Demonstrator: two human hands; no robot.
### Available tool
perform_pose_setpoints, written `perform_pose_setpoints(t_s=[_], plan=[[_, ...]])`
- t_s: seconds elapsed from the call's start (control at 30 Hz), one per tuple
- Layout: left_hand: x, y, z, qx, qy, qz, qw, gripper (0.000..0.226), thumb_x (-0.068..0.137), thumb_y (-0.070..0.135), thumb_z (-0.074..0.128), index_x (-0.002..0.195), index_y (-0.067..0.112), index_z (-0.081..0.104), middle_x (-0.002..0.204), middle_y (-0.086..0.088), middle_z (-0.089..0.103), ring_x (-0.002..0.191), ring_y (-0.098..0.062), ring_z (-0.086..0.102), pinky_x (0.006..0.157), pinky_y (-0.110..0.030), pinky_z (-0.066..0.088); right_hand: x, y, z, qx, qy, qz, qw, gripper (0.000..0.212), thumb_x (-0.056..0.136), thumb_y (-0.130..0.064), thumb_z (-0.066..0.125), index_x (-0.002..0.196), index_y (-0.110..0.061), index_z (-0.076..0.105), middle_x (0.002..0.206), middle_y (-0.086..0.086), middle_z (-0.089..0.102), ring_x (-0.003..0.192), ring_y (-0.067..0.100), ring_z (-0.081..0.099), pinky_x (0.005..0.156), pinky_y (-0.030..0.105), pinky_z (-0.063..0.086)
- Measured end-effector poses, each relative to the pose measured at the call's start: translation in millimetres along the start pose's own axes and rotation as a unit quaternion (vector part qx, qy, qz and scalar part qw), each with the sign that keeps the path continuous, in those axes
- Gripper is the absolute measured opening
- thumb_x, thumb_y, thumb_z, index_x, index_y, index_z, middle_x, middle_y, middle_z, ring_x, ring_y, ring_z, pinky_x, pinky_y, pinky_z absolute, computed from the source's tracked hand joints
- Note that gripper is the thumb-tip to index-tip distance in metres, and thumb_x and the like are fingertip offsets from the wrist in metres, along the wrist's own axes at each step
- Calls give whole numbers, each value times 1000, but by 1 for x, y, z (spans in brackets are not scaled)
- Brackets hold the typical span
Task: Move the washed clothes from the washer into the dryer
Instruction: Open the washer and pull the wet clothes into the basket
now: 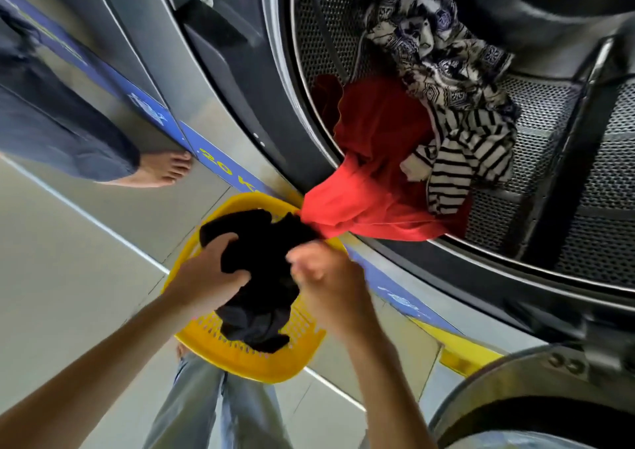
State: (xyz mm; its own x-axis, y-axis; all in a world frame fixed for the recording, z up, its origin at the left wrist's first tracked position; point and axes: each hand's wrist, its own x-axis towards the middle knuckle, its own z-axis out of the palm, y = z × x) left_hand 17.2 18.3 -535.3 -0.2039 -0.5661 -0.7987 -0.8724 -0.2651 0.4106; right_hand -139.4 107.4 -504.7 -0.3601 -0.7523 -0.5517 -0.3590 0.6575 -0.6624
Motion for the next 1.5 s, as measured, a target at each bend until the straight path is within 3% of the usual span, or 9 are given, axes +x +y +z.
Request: perform_pose_setpoints(t_s=[0.23,0.47,0.6,0.8,1.03,1.13,1.23,1.43,1.5], plan=[[-17,115,-9,2,98,288,953,45,74,14,51,111,29,71,111,12,73,100,-7,69,91,-21,49,97,-9,-147,-12,341,34,939,24,88,-18,65,111,-16,71,102,-1,72,89,10,66,79,18,48],[27,209,17,69,138,477,865,48,71,17,44,111,24,69,112,1,71,107,-20,65,96,-36,50,212,47,-231,-311,161,138,926,100,73,-58,78,154,-40,21,164,14,21,148,37,29,116,47,36],[71,164,32,260,172,505,805,38,80,23,47,106,22,74,99,0,74,102,-24,67,106,-39,38,248,58,-272,-389,120,125,905,162,11,-95,66,146,-58,-16,169,7,-2,152,41,14,119,57,26],[88,146,43,221,215,578,756,26,89,24,54,105,22,74,102,7,72,104,-19,65,108,-35,33,276,75,-256,-379,104,137,909,125,60,-93,56,152,-47,-14,169,9,-2,154,39,5,120,62,16],[79,145,42,214,188,575,767,26,82,21,62,106,23,73,104,6,73,108,-18,65,109,-35,31,247,96,-223,-312,194,92,926,35,84,-48,68,111,-27,61,111,1,67,108,25,63,93,36,51],[65,136,36,216,170,558,783,48,65,12,70,113,16,73,120,2,72,122,-17,62,113,-43,28,225,65,-203,-23,196,114,974,29,77,-42,76,89,-17,70,89,-2,72,92,23,69,78,32,54],[45,119,34,189,177,537,803,51,77,17,48,123,11,67,128,-4,67,127,-20,58,114,-42,31,178,13,-182,410,67,126,901,32,92,-40,59,92,-11,71,85,7,74,76,23,73,69,30,59],[-12,122,0,-106,131,327,930,49,83,74,33,109,36,49,88,14,72,74,-16,70,70,-35,53,70,-47,-112,540,56,3,840,37,86,-21,66,117,-2,63,115,21,69,98,32,69,89,42,57],[-22,138,-13,-361,-56,285,886,60,76,83,45,97,27,56,66,10,68,60,-23,61,66,-36,46,35,-54,-95,471,46,17,880,31,80,-23,69,108,-10,64,105,20,70,85,26,68,70,33,55]])
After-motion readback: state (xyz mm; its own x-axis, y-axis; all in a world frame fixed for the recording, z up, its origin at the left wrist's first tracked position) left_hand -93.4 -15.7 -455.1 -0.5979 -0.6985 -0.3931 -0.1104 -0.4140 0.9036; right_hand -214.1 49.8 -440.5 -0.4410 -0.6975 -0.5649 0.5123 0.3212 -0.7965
